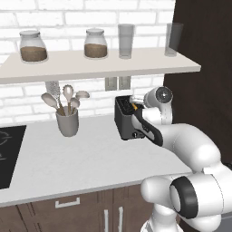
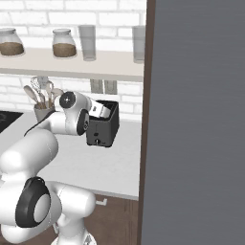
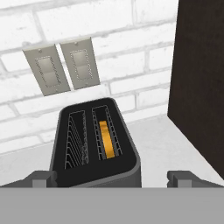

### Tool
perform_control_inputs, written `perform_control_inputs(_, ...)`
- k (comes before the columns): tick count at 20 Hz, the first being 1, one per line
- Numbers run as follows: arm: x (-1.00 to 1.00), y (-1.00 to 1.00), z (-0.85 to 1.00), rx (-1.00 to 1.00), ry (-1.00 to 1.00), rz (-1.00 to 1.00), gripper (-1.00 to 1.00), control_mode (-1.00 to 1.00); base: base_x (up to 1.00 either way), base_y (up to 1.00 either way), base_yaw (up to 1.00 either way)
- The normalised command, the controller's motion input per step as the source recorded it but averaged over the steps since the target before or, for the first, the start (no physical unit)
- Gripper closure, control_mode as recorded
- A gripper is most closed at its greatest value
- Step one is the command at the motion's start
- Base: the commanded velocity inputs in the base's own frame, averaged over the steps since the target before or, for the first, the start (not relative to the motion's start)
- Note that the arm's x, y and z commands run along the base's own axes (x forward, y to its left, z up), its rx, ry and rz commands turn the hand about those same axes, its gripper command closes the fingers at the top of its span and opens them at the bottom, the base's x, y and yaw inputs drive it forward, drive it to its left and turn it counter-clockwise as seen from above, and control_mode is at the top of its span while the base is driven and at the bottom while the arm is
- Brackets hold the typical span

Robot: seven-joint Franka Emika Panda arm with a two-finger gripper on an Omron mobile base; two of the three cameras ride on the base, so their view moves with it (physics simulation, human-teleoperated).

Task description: Start the toaster. Once the lever pops up, take the bread to the plate on the dining counter.

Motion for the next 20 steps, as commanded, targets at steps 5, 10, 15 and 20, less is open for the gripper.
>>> perform_control_inputs(5, 0.00, 0.00, 0.00, 0.00, 0.00, 0.00, -1.00, -1.00, 0.00, 0.00, 0.00)
perform_control_inputs(10, 0.00, 0.00, 0.00, 0.00, 0.00, 0.00, -1.00, -1.00, 0.00, 0.00, 0.00)
perform_control_inputs(15, 0.00, 0.00, 0.00, 0.00, 0.00, 0.00, -1.00, -1.00, 0.00, 0.00, 0.00)
perform_control_inputs(20, 0.00, 0.00, 0.00, 0.00, 0.00, 0.00, -1.00, -1.00, 0.00, 0.00, 0.00)
